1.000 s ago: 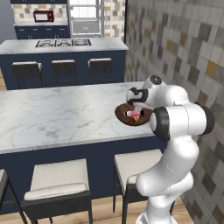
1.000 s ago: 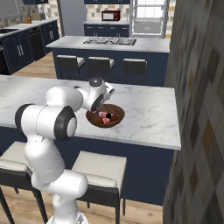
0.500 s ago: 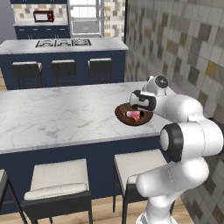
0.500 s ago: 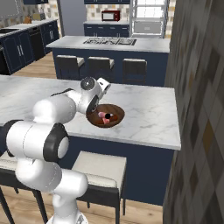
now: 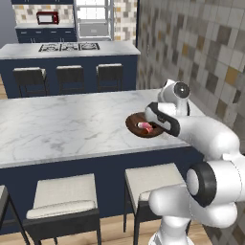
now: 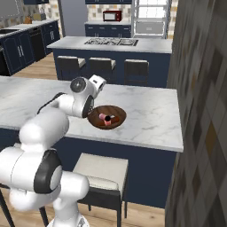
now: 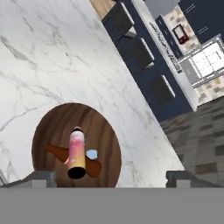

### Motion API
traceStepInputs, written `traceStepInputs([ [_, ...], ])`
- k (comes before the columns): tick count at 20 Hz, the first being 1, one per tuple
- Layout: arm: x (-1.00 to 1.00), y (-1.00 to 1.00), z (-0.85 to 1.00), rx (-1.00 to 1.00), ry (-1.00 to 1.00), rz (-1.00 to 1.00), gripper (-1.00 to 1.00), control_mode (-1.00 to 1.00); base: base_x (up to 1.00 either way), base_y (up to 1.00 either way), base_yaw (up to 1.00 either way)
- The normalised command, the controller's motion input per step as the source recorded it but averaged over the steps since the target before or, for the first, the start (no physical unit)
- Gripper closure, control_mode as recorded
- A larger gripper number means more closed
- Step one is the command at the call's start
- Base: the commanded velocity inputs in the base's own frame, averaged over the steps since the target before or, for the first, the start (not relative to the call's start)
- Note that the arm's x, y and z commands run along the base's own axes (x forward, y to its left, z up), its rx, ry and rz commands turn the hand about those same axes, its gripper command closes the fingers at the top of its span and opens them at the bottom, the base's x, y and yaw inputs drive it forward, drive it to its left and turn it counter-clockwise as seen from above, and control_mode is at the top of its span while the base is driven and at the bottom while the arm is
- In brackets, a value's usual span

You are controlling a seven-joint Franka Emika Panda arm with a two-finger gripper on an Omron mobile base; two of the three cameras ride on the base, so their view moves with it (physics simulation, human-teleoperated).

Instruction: Open the fridge, grab two sodas, and place both sodas inside the bowl with ice on the dining counter.

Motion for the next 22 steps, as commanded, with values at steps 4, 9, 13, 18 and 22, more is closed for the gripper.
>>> traceStepInputs([
  [4, -0.69, 0.13, 0.29, 0.0, -0.04, -0.02, -1.0, -1.0, 0.0, 0.0, 0.0],
  [9, -0.78, 0.11, 0.32, 0.0, -0.05, -0.03, -1.0, -1.0, 0.0, 0.0, 0.0],
  [13, -0.83, 0.1, 0.28, 0.0, -0.06, -0.03, -1.0, -1.0, 0.0, 0.0, 0.0],
  [18, -0.8, 0.08, 0.3, 0.0, -0.05, -0.02, -1.0, -1.0, 0.0, 0.0, 0.0],
  [22, -0.75, 0.05, 0.36, 0.0, -0.04, -0.02, -1.0, -1.0, 0.0, 0.0, 0.0],
])
